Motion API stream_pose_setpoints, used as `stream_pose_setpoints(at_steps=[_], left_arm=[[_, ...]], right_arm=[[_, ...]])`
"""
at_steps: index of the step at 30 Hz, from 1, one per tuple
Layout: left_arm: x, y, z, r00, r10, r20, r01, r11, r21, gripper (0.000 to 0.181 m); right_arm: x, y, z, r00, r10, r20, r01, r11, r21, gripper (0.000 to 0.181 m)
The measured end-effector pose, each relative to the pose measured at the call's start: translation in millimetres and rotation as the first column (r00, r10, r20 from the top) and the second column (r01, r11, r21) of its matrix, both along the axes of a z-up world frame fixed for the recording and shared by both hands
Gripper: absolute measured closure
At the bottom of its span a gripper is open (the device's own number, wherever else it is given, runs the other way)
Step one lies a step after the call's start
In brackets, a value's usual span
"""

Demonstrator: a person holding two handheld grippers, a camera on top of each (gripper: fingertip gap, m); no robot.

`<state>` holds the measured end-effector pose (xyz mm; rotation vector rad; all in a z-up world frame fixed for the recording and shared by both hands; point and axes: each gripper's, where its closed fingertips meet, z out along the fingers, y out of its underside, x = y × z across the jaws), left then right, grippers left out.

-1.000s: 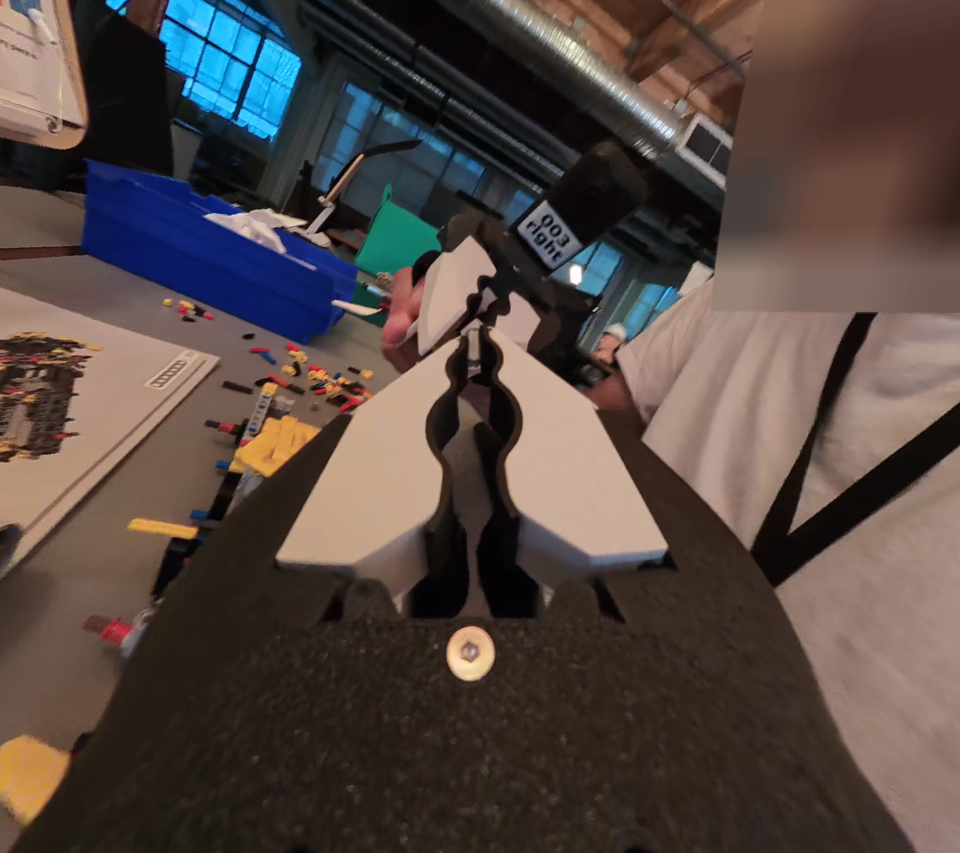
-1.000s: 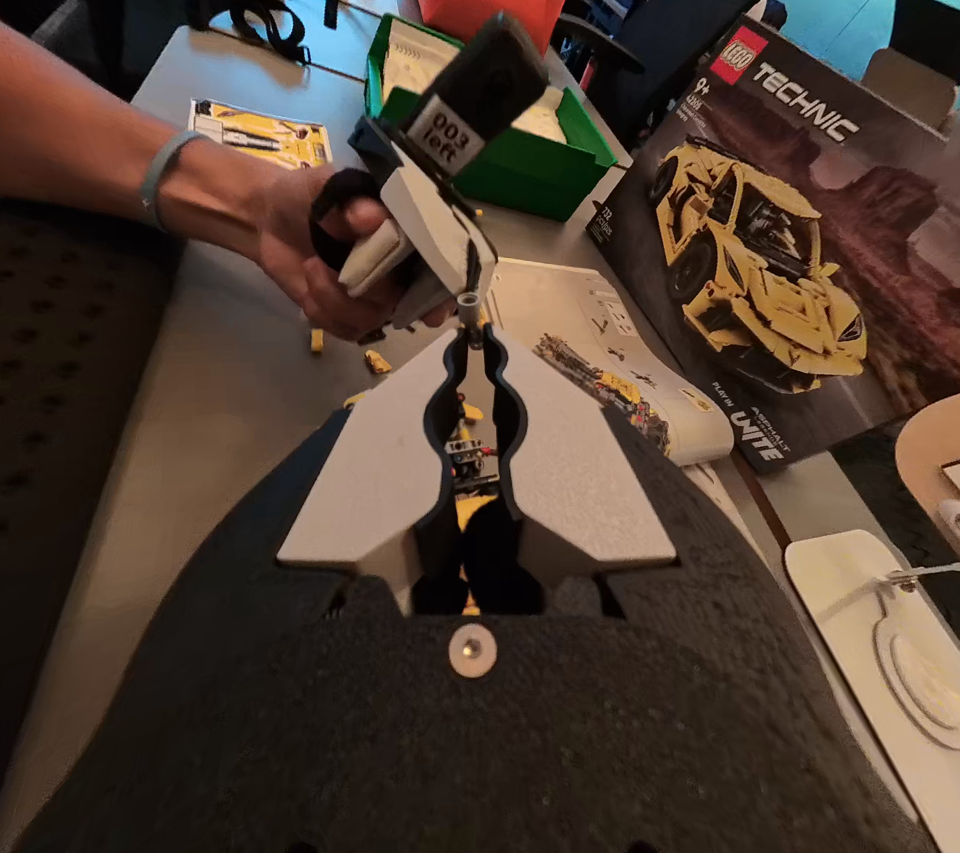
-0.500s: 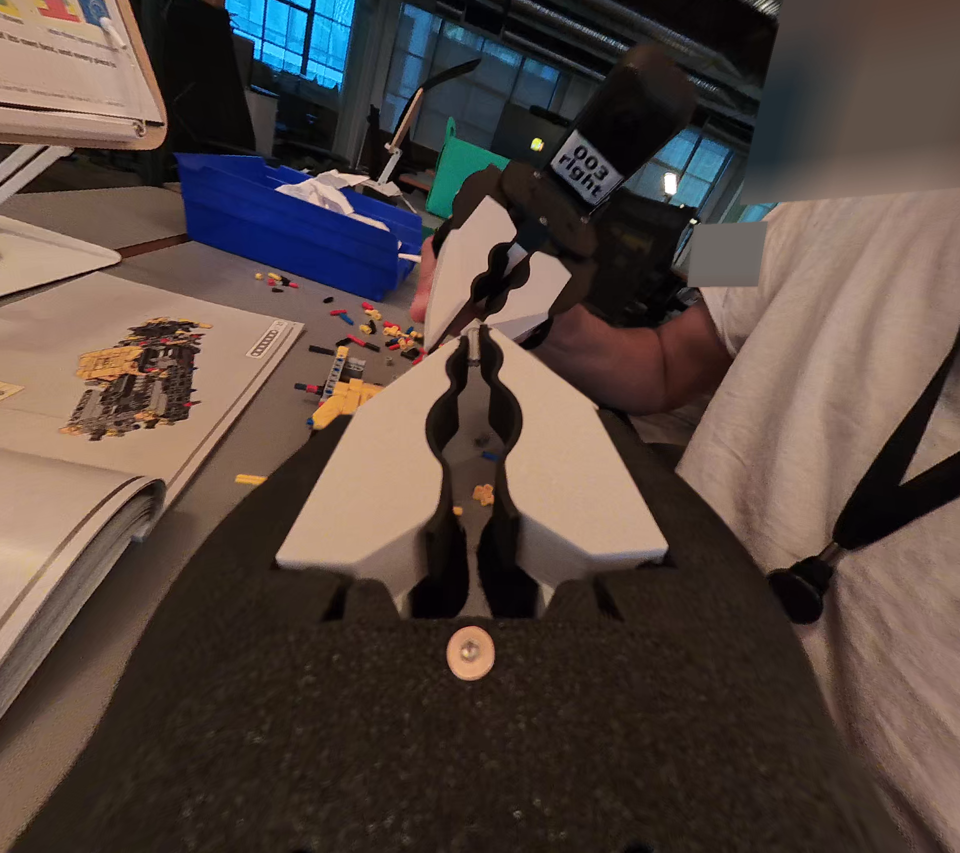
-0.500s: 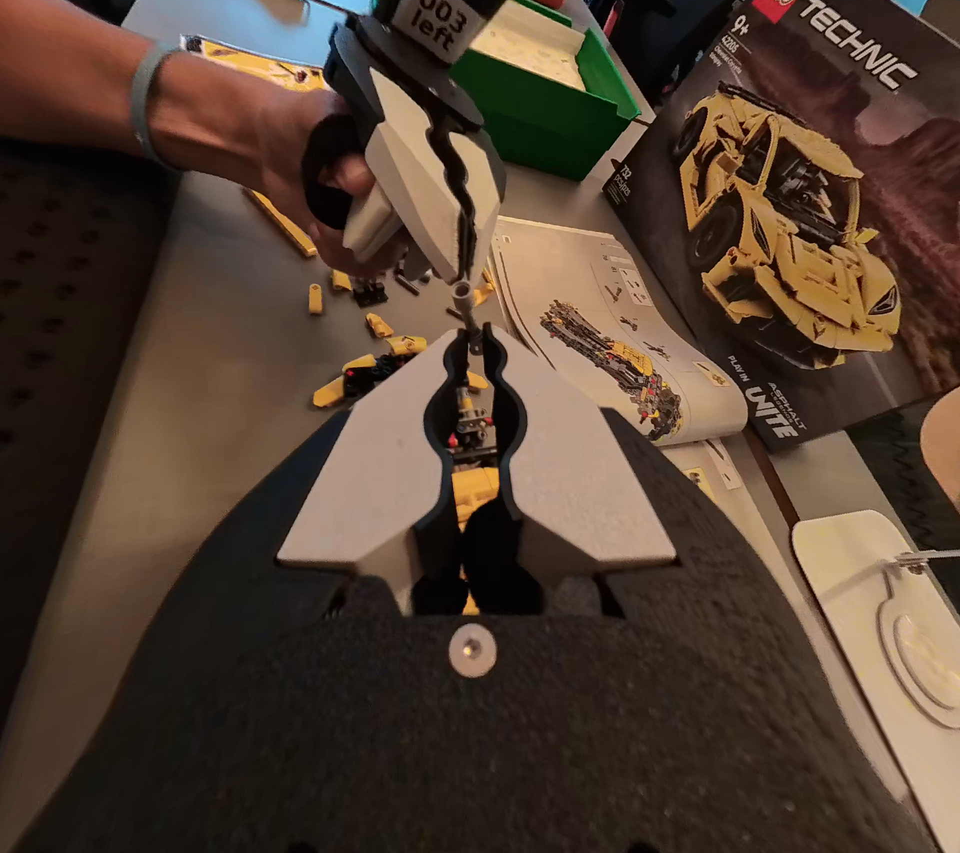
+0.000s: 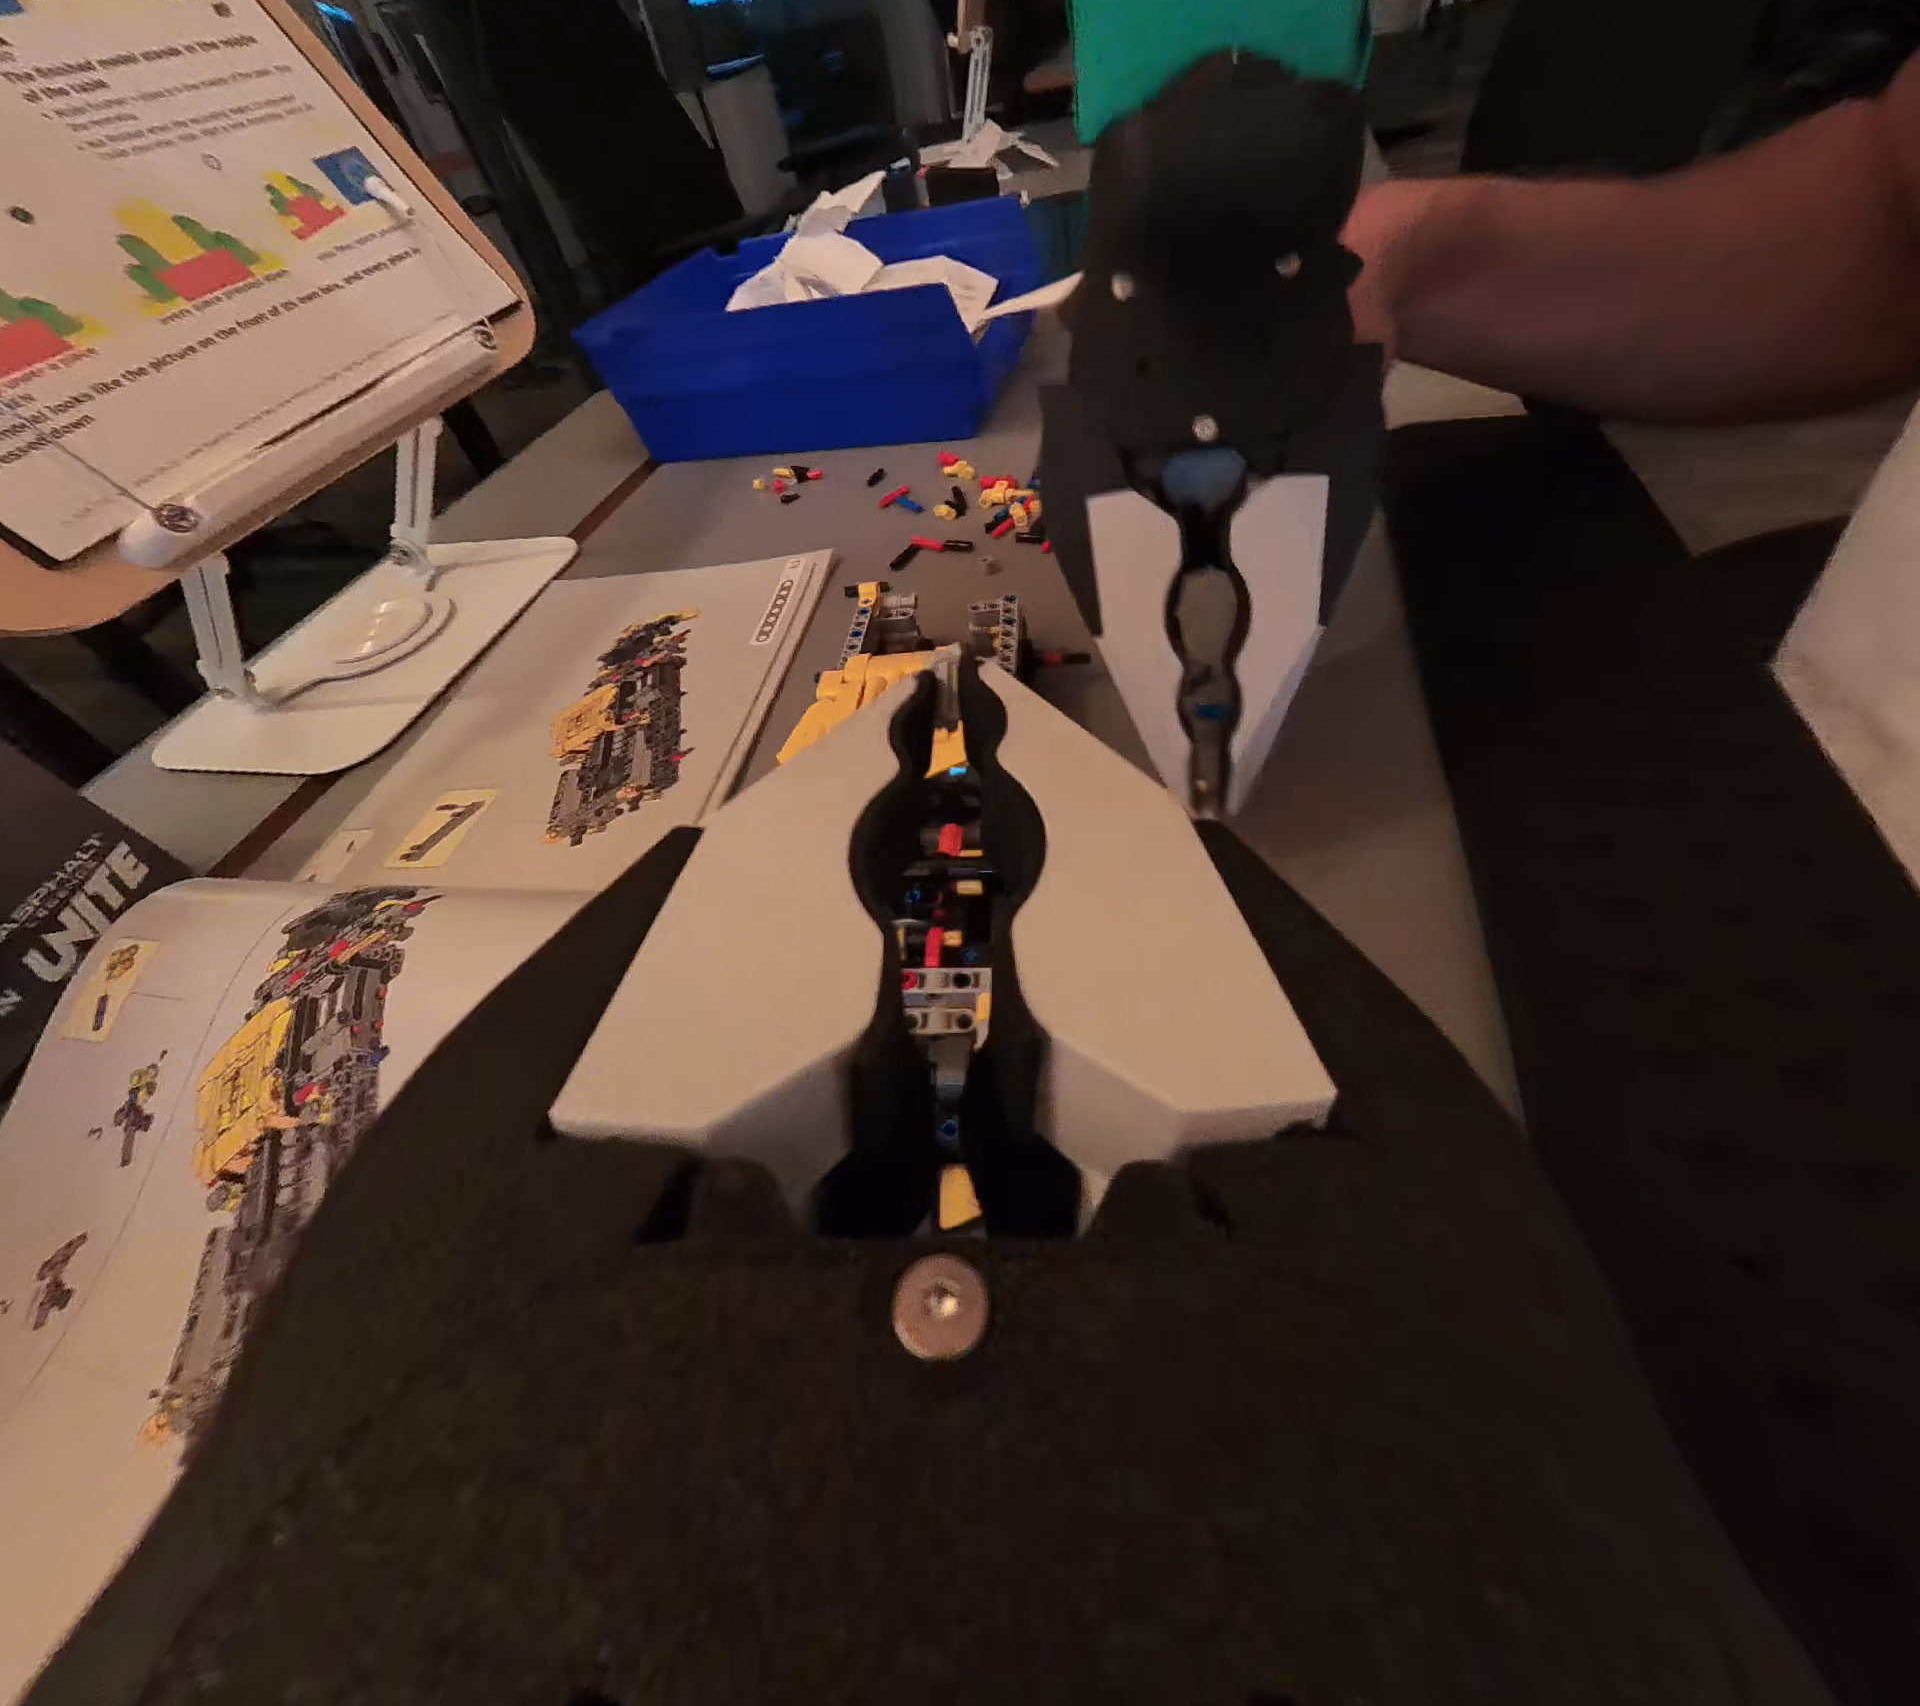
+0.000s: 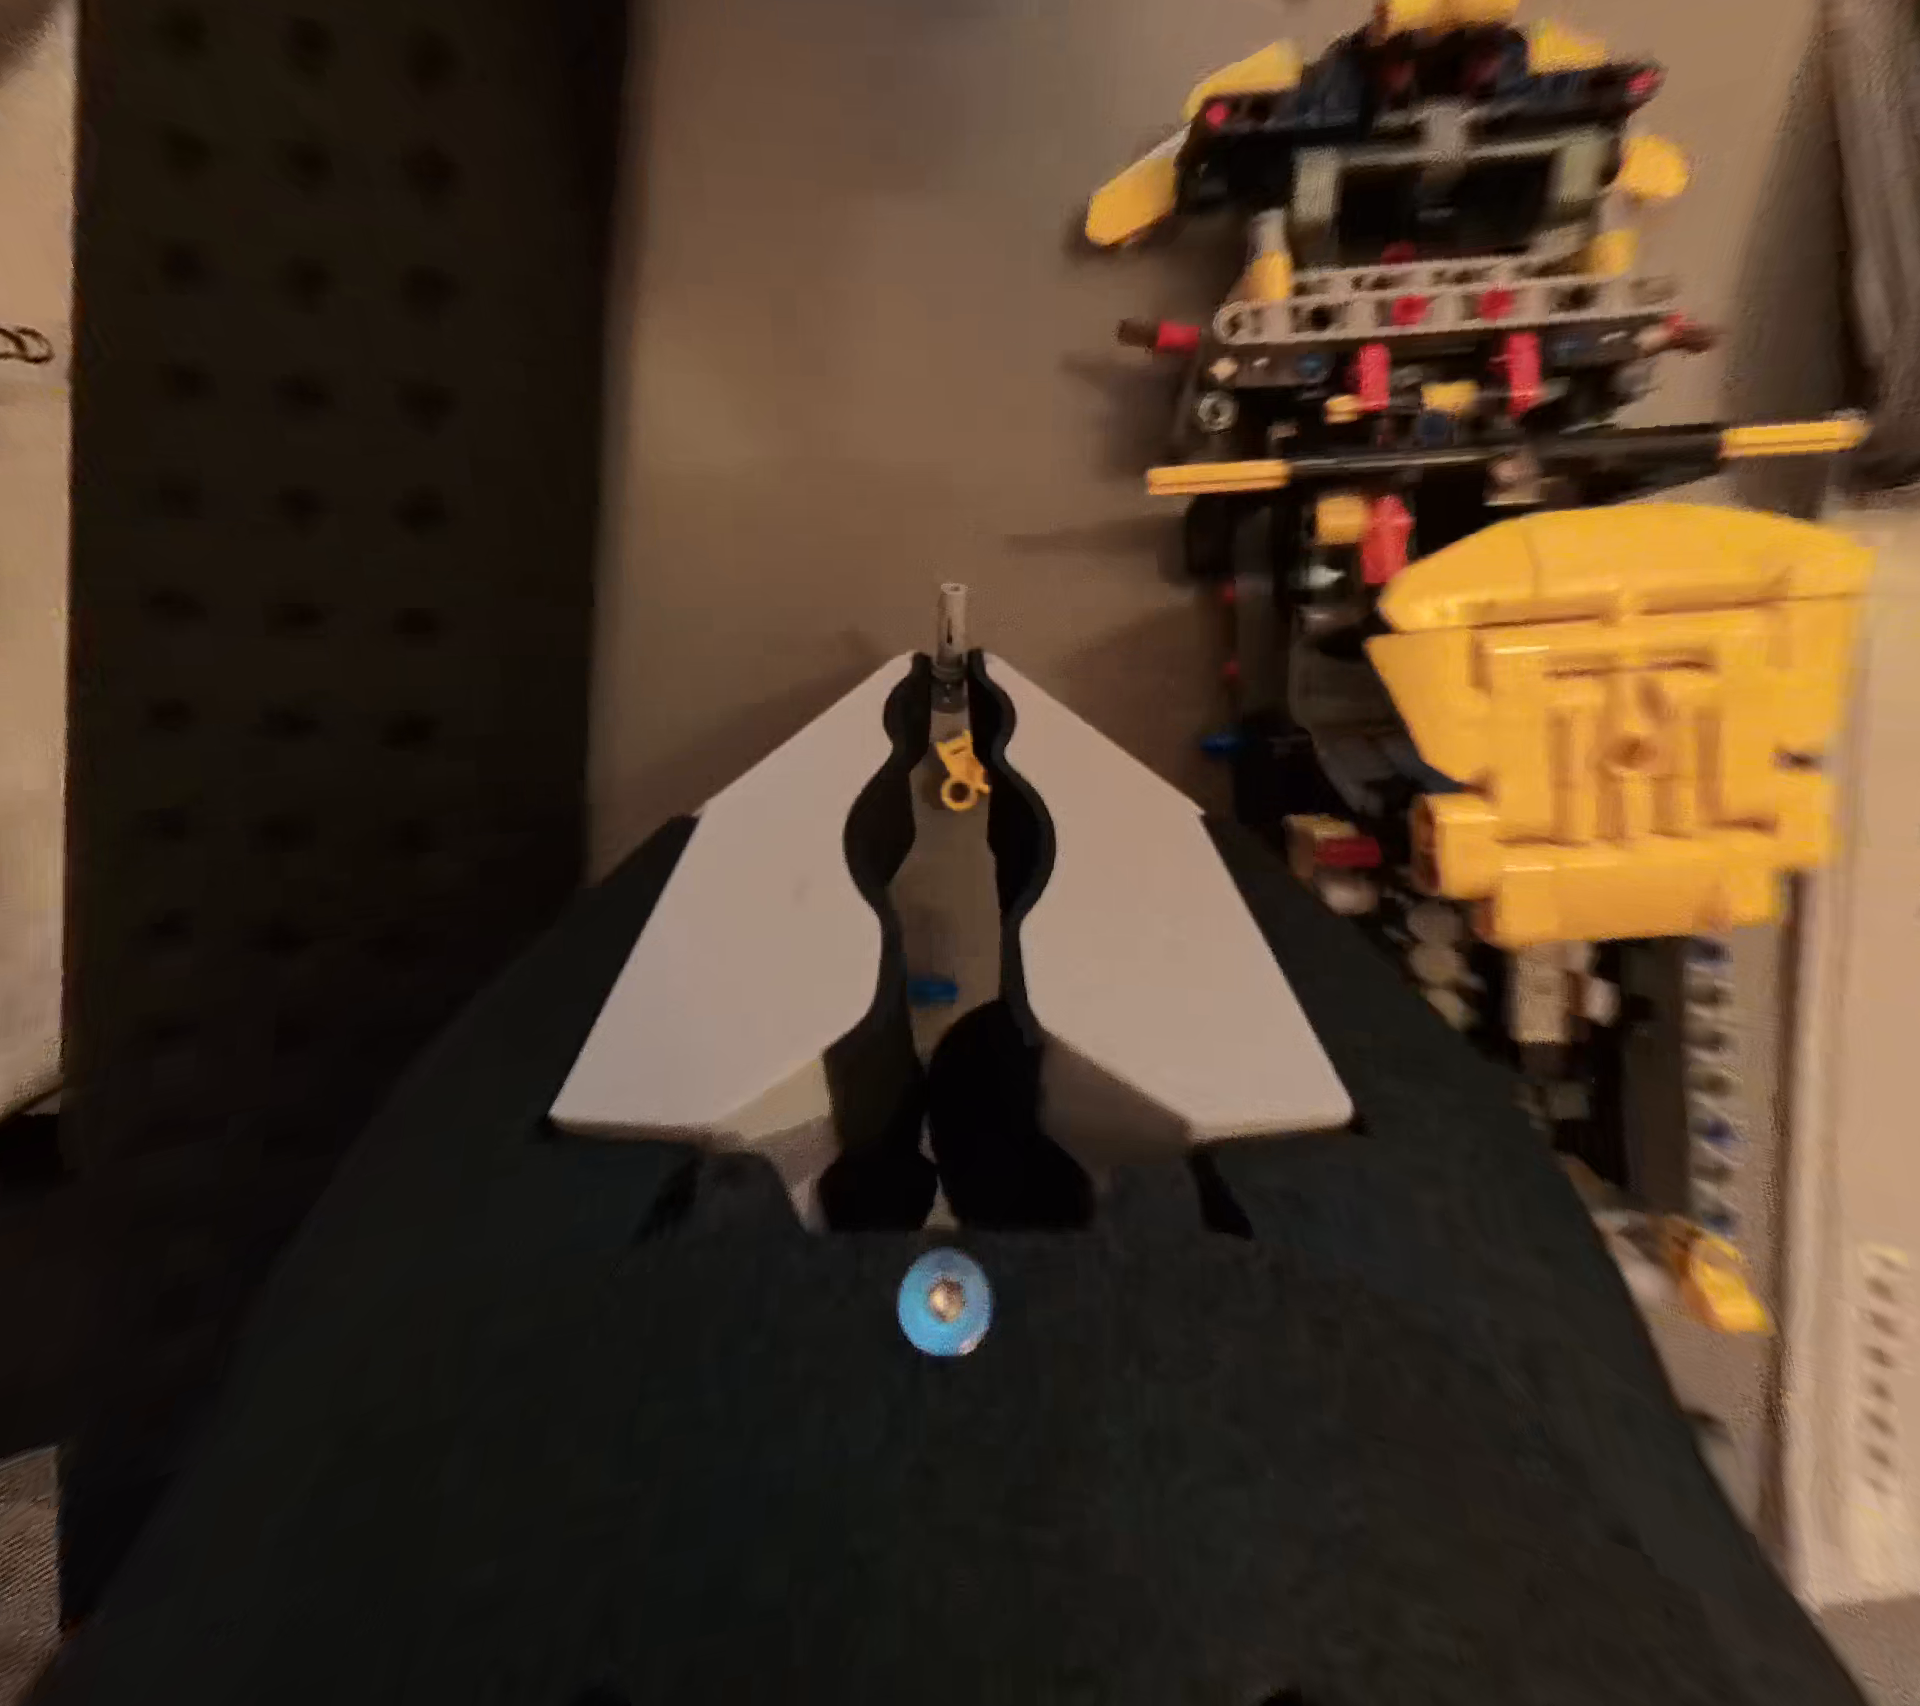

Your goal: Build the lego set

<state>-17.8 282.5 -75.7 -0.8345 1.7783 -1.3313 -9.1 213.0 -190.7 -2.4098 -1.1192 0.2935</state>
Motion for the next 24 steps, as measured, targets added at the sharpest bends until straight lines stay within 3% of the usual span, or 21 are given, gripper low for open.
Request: stream_pose_setpoints(at_steps=[4,9,12,14,15,17,18,19,20,22,24], left_arm=[[0.2,1.5,-11.1,0.995,0.055,0.08,-0.071,0.972,0.225,0.178],[-4.7,-9.9,-0.8,0.98,0.046,0.194,-0.098,0.958,0.269,0.177],[-7.3,-15.0,6.8,0.961,0.043,0.273,-0.135,0.934,0.33,0.177],[-10.3,-20.8,11.1,0.948,0.02,0.319,-0.141,0.922,0.36,0.177],[-11.6,-23.2,12.5,0.938,0.008,0.347,-0.152,0.909,0.389,0.177],[-13.9,-28.5,13.0,0.923,-0.021,0.385,-0.169,0.876,0.453,0.177],[-14.6,-31.7,13.1,0.918,-0.035,0.396,-0.172,0.863,0.476,0.177],[-15.4,-34.9,14.1,0.911,-0.046,0.409,-0.177,0.853,0.49,0.177],[-16.3,-37.8,15.1,0.905,-0.056,0.421,-0.18,0.847,0.5,0.177],[-16.5,-42.7,14.6,0.902,-0.067,0.427,-0.184,0.835,0.519,0.177],[-16.3,-47.2,12.7,0.903,-0.078,0.422,-0.174,0.831,0.528,0.177]], right_arm=[[-8.5,-0.9,-15.4,0.999,-0.032,-0.014,0.032,0.999,-0.029,0.175],[-6.8,2.1,-24.4,0.994,-0.099,-0.049,0.097,0.994,-0.047,0.173],[-13.9,5.0,-5.5,0.962,-0.138,-0.235,0.131,0.99,-0.047,0.148],[-17.6,18.6,37.5,0.84,-0.198,-0.505,0.214,0.976,-0.027,0.146],[-18.7,24.6,63.5,0.729,-0.218,-0.649,0.247,0.968,-0.047,0.147],[-17.2,31.7,110.0,0.448,-0.237,-0.862,0.247,0.959,-0.136,0.148],[-16.2,33.1,125.7,0.325,-0.238,-0.915,0.216,0.961,-0.173,0.149],[-16.4,33.2,133.1,0.245,-0.251,-0.936,0.179,0.961,-0.211,0.155],[-19.8,32.3,132.6,0.227,-0.27,-0.936,0.144,0.96,-0.242,0.154],[-27.8,31.6,128.5,0.252,-0.279,-0.926,0.117,0.959,-0.258,0.154],[-32.5,30.0,131.9,0.253,-0.254,-0.934,0.095,0.967,-0.237,0.163]])
